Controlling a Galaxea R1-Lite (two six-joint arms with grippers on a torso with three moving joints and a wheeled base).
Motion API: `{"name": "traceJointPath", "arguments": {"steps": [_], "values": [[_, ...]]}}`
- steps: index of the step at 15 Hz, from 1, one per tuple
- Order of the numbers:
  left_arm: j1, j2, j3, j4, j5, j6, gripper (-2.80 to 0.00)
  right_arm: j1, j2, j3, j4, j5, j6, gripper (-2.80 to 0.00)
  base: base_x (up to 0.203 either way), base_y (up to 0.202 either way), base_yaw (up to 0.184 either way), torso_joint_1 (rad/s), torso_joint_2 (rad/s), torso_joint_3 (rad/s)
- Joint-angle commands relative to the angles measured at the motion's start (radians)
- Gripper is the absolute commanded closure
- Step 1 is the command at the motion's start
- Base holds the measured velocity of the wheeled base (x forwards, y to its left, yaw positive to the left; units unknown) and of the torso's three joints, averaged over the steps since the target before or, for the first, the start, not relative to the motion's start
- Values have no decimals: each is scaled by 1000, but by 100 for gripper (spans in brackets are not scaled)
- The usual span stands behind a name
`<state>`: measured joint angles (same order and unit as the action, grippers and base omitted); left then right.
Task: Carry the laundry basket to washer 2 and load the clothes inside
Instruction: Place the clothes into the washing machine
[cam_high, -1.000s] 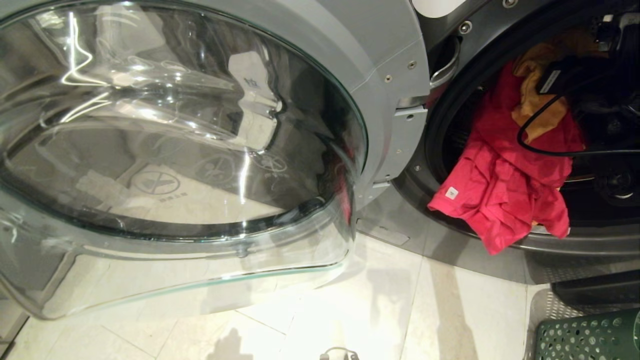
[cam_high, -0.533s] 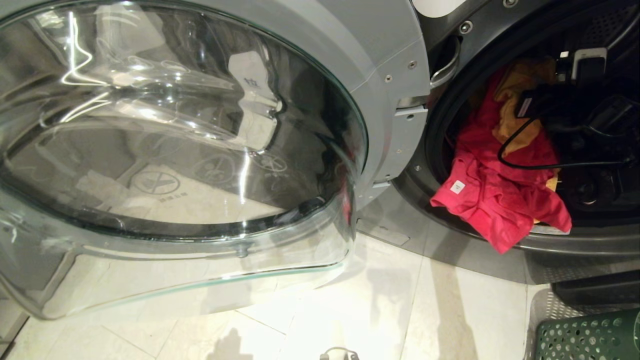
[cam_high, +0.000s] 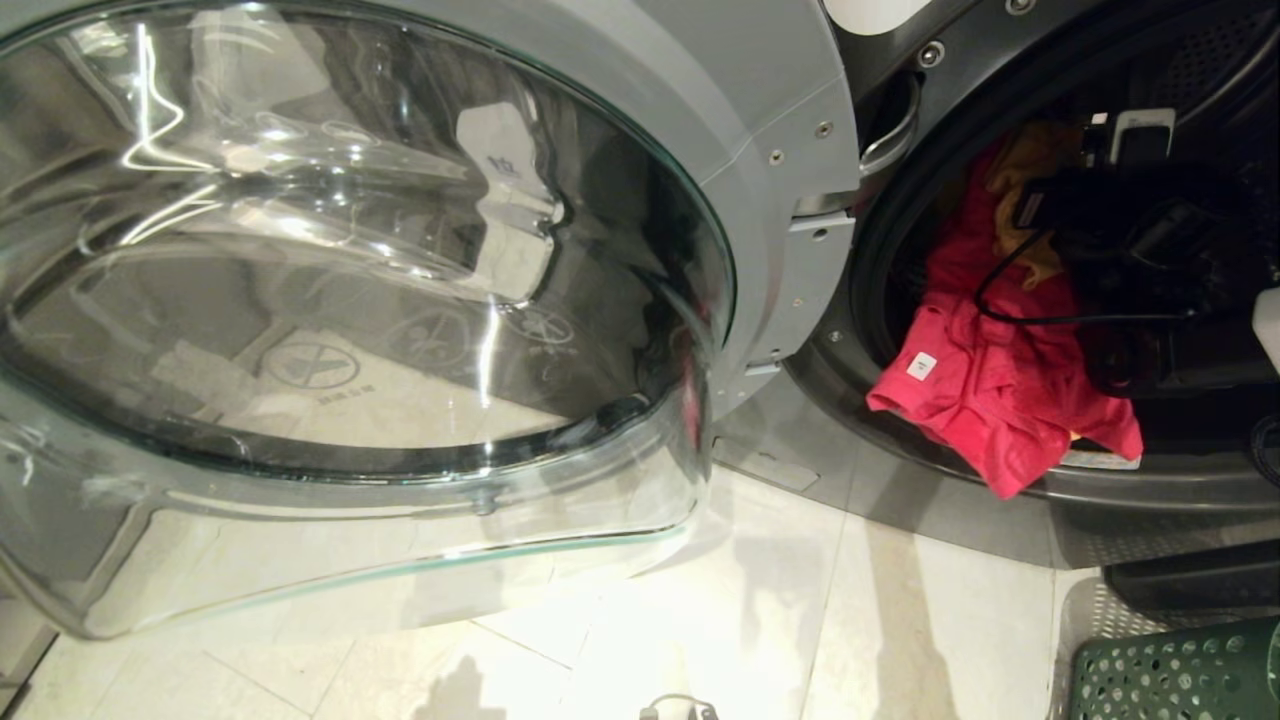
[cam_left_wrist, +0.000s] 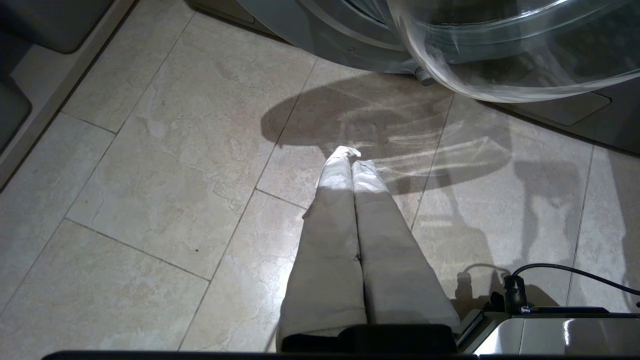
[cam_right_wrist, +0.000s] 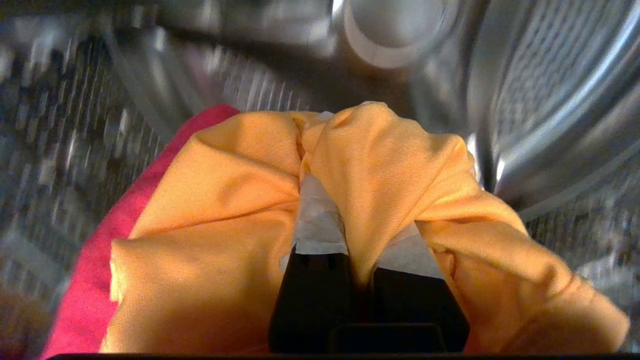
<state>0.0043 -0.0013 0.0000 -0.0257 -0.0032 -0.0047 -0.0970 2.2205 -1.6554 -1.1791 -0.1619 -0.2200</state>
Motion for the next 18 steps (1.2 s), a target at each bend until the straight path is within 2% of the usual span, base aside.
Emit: {"name": "traceJointPath", "arguments": {"steps": [1,3,7,12,17,18], "values": [[0,1,11,0,0,-1,0,-3,57,-113,14,-3,-3,0,0,0,0,0,0,0],[0,1,11,0,0,-1,0,-3,78,-209,50,-4,-5,0,0,0,0,0,0,0],[0,1,11,0,0,-1,0,-3,72,-293,65,-2,-14,0,0,0,0,0,0,0],[0,1,11,0,0,-1,0,-3,-2,-289,67,2,-22,0,0,0,0,0,0,0],[0,1,11,0,0,2,0,-2,69,-283,59,-1,-36,0,0,0,0,0,0,0],[0,1,11,0,0,2,0,-3,82,-285,59,0,-36,-280,0,0,0,0,0,0]]}}
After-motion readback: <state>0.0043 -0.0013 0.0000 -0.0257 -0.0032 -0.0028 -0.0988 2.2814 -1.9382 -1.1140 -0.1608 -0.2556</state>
